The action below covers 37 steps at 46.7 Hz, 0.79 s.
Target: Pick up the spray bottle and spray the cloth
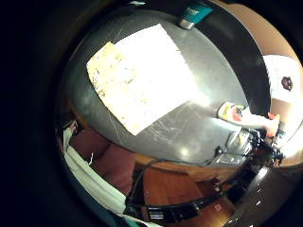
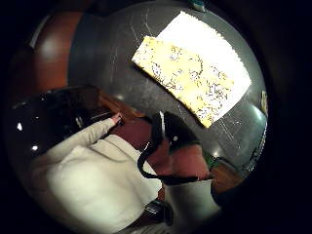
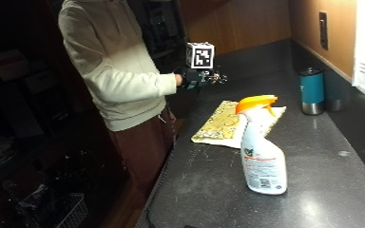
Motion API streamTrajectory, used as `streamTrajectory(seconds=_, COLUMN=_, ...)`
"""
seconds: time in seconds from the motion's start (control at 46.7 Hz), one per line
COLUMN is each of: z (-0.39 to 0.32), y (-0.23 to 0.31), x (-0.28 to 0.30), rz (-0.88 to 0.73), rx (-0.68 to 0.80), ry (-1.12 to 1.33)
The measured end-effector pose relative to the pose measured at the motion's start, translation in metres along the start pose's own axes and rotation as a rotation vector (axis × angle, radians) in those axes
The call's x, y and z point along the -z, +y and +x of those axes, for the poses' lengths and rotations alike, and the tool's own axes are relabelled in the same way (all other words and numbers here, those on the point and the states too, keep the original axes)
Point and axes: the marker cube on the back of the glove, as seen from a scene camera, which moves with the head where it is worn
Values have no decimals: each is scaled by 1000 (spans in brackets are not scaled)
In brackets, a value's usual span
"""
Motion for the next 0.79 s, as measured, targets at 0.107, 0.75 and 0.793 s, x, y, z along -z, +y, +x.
streamTrajectory(seconds=0.107, z=2, y=-4, x=-2, rz=-1, rx=1, ry=-12)
streamTrajectory(seconds=0.75, z=44, y=14, x=13, rz=359, rx=-271, ry=-241)
streamTrajectory(seconds=0.793, z=49, y=17, x=16, rz=416, rx=-326, ry=-282)
